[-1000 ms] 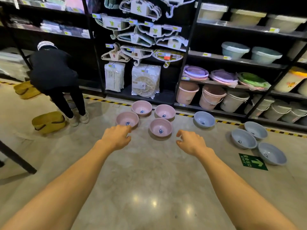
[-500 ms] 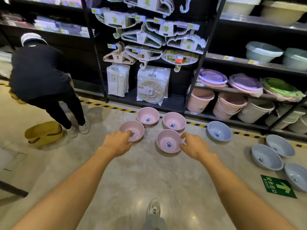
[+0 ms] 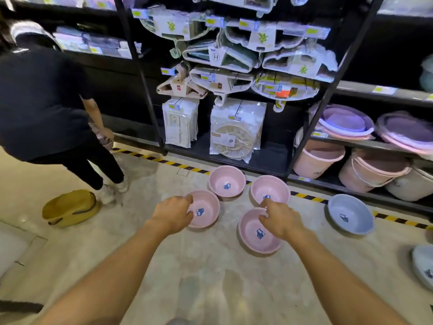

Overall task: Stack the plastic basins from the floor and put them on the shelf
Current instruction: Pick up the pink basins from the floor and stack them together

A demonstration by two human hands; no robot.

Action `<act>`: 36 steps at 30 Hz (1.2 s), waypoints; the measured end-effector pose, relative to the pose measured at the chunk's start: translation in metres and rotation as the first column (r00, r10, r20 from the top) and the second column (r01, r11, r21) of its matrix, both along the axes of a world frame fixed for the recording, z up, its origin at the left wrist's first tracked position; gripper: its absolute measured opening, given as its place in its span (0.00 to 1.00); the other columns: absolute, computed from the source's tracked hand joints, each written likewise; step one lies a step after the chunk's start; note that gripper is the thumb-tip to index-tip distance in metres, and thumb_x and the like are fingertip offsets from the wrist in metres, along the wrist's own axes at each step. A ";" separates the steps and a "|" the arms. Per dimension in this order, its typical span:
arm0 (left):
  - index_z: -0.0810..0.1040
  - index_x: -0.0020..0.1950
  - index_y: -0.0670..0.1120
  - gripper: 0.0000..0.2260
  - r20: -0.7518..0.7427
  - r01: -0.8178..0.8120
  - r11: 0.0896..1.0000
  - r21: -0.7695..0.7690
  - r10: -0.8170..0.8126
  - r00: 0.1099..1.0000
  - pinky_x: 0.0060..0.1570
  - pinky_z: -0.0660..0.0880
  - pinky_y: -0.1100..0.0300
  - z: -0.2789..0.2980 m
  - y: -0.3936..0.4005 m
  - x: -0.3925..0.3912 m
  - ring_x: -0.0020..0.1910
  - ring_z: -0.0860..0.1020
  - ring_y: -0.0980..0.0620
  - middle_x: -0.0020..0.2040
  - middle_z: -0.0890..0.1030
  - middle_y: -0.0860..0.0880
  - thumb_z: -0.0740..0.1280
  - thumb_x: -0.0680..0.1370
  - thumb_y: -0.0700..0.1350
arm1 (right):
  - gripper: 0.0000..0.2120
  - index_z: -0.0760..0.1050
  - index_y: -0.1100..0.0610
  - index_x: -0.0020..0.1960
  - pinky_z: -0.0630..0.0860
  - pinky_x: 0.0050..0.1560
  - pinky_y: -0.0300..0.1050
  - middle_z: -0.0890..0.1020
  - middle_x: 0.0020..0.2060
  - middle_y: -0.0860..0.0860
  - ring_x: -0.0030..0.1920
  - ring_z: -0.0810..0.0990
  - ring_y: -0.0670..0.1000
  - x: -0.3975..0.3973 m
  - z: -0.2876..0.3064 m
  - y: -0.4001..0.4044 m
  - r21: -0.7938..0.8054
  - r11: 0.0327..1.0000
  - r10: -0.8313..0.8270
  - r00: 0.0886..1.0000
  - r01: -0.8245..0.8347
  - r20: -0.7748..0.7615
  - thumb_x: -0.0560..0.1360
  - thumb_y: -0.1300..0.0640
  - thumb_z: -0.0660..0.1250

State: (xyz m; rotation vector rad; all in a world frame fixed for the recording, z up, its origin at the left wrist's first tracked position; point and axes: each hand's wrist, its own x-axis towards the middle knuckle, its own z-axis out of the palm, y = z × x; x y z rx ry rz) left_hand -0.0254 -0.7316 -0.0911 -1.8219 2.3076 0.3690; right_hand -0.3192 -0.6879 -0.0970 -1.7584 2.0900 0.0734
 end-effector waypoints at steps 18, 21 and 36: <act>0.71 0.67 0.52 0.17 -0.077 -0.100 0.985 0.138 0.112 0.991 0.53 0.78 0.51 -0.158 -0.309 0.058 0.57 0.80 0.44 0.59 0.83 0.49 0.60 0.80 0.55 | 0.20 0.70 0.50 0.71 0.73 0.46 0.47 0.83 0.59 0.52 0.57 0.82 0.57 0.046 -0.144 -0.299 0.082 0.993 -0.089 0.994 0.083 0.067 0.80 0.47 0.63; 0.70 0.70 0.54 0.19 -0.078 -0.140 0.980 0.138 0.152 0.985 0.55 0.77 0.50 -0.217 -0.341 0.064 0.59 0.80 0.43 0.61 0.82 0.49 0.61 0.80 0.55 | 0.22 0.69 0.49 0.72 0.75 0.48 0.47 0.84 0.58 0.52 0.56 0.82 0.56 0.050 -0.210 -0.331 0.113 0.991 -0.087 0.994 0.078 0.073 0.80 0.46 0.64; 0.67 0.72 0.50 0.25 -0.033 -0.342 0.919 0.197 0.354 0.935 0.53 0.74 0.46 -0.688 -0.387 0.092 0.58 0.79 0.37 0.62 0.80 0.44 0.64 0.78 0.58 | 0.28 0.64 0.51 0.74 0.75 0.57 0.54 0.80 0.64 0.55 0.62 0.79 0.60 0.047 -0.677 -0.392 0.195 0.976 -0.118 0.989 0.099 0.090 0.79 0.39 0.60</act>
